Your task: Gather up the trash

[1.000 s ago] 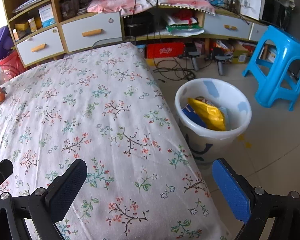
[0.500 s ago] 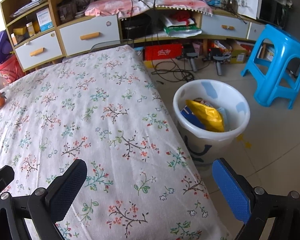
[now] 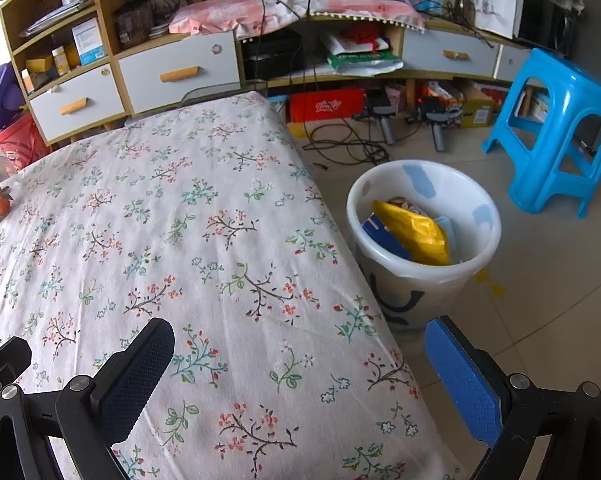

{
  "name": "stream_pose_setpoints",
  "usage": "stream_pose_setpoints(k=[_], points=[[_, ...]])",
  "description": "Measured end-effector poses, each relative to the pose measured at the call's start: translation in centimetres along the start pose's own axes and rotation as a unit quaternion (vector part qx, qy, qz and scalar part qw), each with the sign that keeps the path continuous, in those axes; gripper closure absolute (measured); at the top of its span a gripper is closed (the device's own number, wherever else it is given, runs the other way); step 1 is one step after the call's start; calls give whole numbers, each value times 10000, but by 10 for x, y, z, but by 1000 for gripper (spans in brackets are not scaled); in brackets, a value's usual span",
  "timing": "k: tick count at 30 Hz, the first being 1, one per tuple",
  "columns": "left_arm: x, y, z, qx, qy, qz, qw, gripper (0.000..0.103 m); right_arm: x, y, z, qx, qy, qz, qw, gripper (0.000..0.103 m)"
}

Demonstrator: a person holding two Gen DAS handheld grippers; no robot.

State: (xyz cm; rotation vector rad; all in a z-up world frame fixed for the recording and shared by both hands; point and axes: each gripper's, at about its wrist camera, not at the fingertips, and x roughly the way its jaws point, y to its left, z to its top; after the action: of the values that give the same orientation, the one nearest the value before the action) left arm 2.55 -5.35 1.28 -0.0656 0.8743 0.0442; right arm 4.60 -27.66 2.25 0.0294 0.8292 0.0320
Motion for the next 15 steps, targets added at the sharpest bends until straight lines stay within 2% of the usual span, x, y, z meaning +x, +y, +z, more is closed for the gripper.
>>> stream_pose_setpoints(k=[15], points=[[-1,-1,0,2,7,-4,10000,0,0,0,0,1,2,0,10000,0]])
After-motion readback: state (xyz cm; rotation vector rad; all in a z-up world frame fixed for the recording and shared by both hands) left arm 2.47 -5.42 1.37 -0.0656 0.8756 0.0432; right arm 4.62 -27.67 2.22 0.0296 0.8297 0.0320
